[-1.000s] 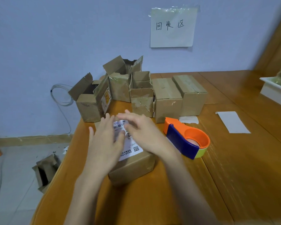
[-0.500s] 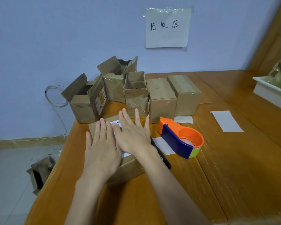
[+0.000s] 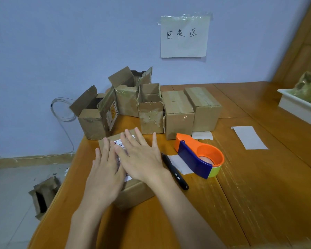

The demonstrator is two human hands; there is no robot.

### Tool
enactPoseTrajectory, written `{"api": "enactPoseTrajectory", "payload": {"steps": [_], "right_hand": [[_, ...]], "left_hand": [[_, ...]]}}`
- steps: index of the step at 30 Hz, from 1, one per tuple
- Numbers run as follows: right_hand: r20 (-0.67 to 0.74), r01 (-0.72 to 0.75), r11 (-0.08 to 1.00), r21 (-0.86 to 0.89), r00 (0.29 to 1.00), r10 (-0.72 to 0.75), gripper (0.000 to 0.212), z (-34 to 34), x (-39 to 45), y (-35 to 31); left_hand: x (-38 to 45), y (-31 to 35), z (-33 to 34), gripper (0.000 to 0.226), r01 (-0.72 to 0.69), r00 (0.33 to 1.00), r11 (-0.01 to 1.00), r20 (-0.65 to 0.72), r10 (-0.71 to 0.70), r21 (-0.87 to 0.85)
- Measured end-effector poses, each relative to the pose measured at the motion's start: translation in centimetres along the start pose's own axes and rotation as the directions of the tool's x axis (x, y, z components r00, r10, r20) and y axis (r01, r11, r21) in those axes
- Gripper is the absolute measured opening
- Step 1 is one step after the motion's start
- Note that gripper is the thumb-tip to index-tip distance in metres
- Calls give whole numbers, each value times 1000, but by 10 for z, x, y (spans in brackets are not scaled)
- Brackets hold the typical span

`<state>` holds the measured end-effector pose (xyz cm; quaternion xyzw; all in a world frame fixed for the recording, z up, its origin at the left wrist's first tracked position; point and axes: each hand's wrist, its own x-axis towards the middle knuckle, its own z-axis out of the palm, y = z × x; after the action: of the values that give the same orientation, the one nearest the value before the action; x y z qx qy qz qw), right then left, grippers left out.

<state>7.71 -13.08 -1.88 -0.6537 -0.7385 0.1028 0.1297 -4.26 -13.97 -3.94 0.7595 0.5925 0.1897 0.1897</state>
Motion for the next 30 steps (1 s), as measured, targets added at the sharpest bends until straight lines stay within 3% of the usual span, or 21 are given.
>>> {"api": "enactPoseTrajectory", "payload": {"steps": [4, 6, 8, 10, 15, 19, 24, 26, 28, 30], "right_hand": [[17, -92, 996, 17, 996, 92, 64, -2, 12, 0], [-8, -125, 982, 143, 992, 127, 64, -7, 14, 3], [-103, -104, 959, 262, 985, 135, 60, -11, 8, 7], [-145, -40, 969, 243, 986, 78, 54, -11, -4, 11], [35, 20, 917, 398, 999, -37, 50, -7, -16, 32], [171, -22, 720, 693, 976, -135, 63, -17, -19, 47], [350, -82, 702, 708, 904, -246, 80, -33, -15, 61], [376, -98, 688, 719, 888, -266, 86, -38, -15, 65], [317, -92, 661, 745, 920, -230, 81, -41, -12, 62], [180, -37, 685, 727, 974, -138, 65, -38, -8, 52]], "left_hand": [[2, 1, -5, 71, 3, 1000, 993, 23, -6, 119], [3, 5, -13, 70, 12, 1000, 994, 17, -14, 104], [3, 9, -20, 65, -31, 996, 999, -81, 34, 38], [0, 11, -21, 59, -106, 987, 994, -116, 107, 17], [0, -7, -28, 83, -93, 986, 995, 138, 98, -45], [3, -16, -34, 94, -90, 976, 988, 184, 112, -126], [10, -28, -34, 133, -110, 949, 967, 266, 172, -231], [9, -31, -35, 135, -87, 938, 938, 290, 191, -336], [5, -27, -33, 126, -29, 969, 857, 196, 150, -514], [3, -19, -25, 103, -51, 997, 756, 11, 77, -652]]}}
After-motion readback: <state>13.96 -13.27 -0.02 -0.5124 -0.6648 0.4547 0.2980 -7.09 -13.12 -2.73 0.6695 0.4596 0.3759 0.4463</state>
